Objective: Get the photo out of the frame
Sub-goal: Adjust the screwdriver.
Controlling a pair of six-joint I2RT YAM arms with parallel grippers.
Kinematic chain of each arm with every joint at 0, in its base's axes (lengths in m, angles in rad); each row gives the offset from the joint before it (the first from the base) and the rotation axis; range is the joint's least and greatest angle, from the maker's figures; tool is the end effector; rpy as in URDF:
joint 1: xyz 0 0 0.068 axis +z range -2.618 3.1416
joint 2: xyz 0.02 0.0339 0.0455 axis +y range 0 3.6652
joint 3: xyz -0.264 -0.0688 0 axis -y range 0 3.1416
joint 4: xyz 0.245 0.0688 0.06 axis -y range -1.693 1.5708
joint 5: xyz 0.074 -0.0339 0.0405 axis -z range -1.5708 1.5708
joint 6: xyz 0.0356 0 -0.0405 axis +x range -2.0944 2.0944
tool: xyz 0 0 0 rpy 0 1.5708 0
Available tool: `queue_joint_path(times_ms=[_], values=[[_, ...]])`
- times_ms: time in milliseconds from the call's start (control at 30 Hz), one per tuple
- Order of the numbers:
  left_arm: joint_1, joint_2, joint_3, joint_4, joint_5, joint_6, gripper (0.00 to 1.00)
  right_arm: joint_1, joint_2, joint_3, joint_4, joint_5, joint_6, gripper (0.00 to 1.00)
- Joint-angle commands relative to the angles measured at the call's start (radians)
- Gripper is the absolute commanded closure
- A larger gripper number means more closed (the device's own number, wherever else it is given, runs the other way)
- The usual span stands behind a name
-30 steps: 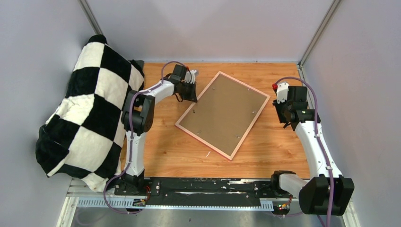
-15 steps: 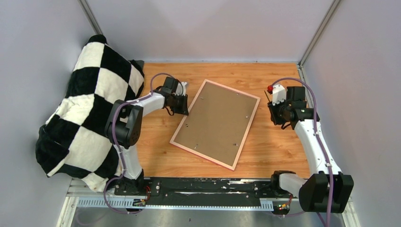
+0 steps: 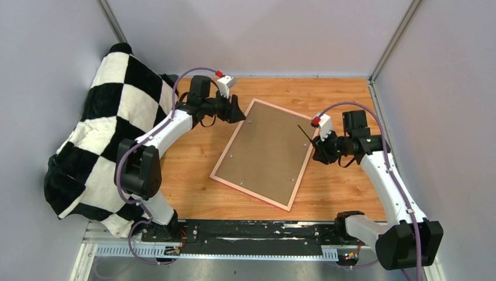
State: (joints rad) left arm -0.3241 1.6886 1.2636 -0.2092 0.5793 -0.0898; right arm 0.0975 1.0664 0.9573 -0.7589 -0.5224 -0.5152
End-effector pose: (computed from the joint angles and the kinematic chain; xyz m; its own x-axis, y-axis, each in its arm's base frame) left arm 0.3565 -0.1403 0.2678 -0.6208 0.1294 -0.7732 0.6314 0.6671 -0.3953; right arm 0.2075 0.0381 0.2976 -0.4611 -0.4741 -0.7500 -0.7269 0.6866 0.0128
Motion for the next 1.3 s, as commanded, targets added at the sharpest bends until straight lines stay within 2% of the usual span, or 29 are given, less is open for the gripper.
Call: queue_joint_path(times_ms=[0,100,267,467,567,767,1133,1267], values=[[-0.032,-0.033,0.05,0.154,0.398,0.088,0.45,0.1,0.013,0.043,-0.122,-0.175,-0.096,1.0],[-0.097,-0.055,0.079,0.092,0.513,0.201,0.43,0.15,0.016,0.04,-0.169,-0.25,-0.149,1.0],[-0.224,-0.021,0.2,-0.302,0.583,0.588,0.43,0.168,0.02,0.026,-0.222,-0.347,-0.211,1.0],[-0.288,-0.014,0.211,-0.389,0.685,0.684,0.42,0.18,0.049,0.02,-0.239,-0.364,-0.223,1.0],[-0.315,-0.012,0.21,-0.405,0.699,0.692,0.42,0.182,0.051,0.019,-0.24,-0.365,-0.223,1.0],[-0.363,0.002,0.214,-0.408,0.599,0.672,0.44,0.183,0.042,0.011,-0.236,-0.361,-0.221,1.0],[-0.4,0.063,0.304,-0.412,0.539,0.609,0.57,0.207,0.069,0.01,-0.235,-0.348,-0.213,1.0],[-0.407,0.09,0.327,-0.413,0.535,0.588,0.69,0.21,0.069,0.006,-0.228,-0.334,-0.212,1.0]])
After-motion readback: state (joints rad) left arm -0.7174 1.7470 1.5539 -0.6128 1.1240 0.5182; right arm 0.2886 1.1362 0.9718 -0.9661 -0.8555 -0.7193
